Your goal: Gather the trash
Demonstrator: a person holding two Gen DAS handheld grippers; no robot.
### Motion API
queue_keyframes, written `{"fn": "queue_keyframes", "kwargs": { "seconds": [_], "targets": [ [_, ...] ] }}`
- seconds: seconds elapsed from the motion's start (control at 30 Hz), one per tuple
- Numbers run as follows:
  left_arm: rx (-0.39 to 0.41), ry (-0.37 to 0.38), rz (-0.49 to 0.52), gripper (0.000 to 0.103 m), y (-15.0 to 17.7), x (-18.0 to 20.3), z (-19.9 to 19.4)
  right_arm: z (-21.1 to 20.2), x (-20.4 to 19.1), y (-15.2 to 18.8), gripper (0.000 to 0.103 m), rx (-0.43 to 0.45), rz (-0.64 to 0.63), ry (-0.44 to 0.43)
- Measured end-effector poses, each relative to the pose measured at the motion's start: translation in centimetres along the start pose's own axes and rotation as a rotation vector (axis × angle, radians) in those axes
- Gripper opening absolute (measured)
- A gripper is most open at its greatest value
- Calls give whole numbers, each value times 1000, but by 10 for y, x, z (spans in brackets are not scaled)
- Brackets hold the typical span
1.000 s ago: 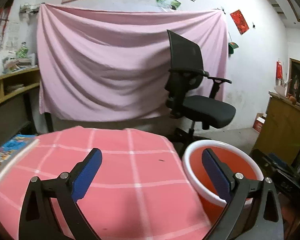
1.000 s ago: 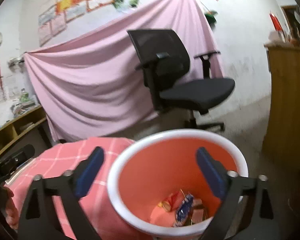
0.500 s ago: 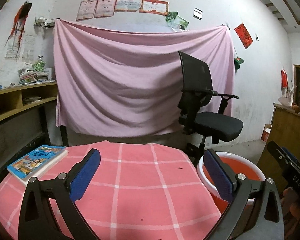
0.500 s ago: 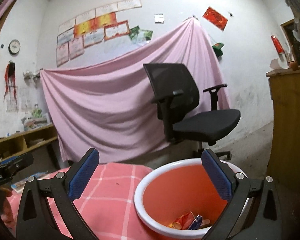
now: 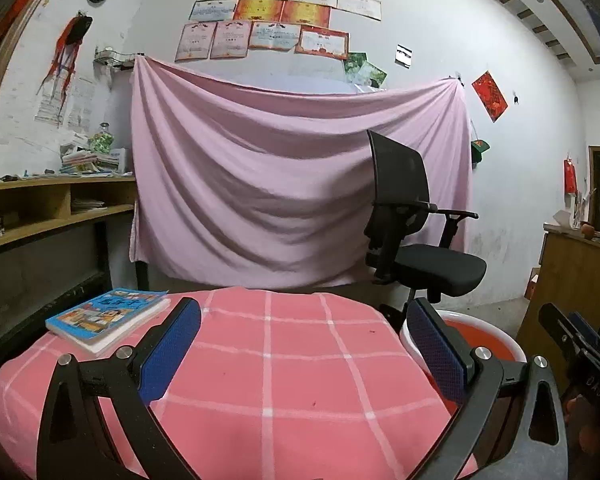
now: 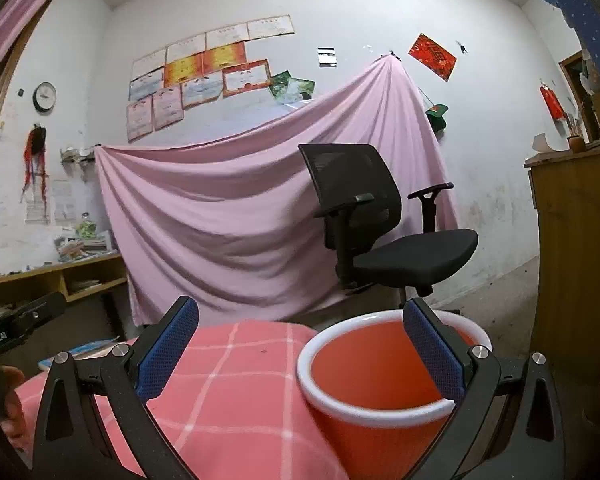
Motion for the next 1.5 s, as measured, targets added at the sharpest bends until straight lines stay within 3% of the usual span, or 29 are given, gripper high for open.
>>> {"fn": "queue_keyframes", "kwargs": {
  "seconds": [0.4,0.83,1.5],
  "targets": [
    [2,-1,-14,101,23,-28,-54,-41,-28,12,103,-49,-66,14],
    [-19,-63,-13,101,47,-70,-100,-69,-60,27,103,-121,-122,5],
    [-13,-31,-10,101,55,-74,-137,-94,-88,32,103,-150,-177,-9]
  ]
}}
Point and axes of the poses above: each gripper's, at about its wrist camera, not at the fingertips, and z roughly the way its jaws point, x to its right, y to its underside, the point moved 3 cm from there along z, roughly the way its jaws point, and after that the axes turned 6 degrees about -z, right-handed, at the moved point
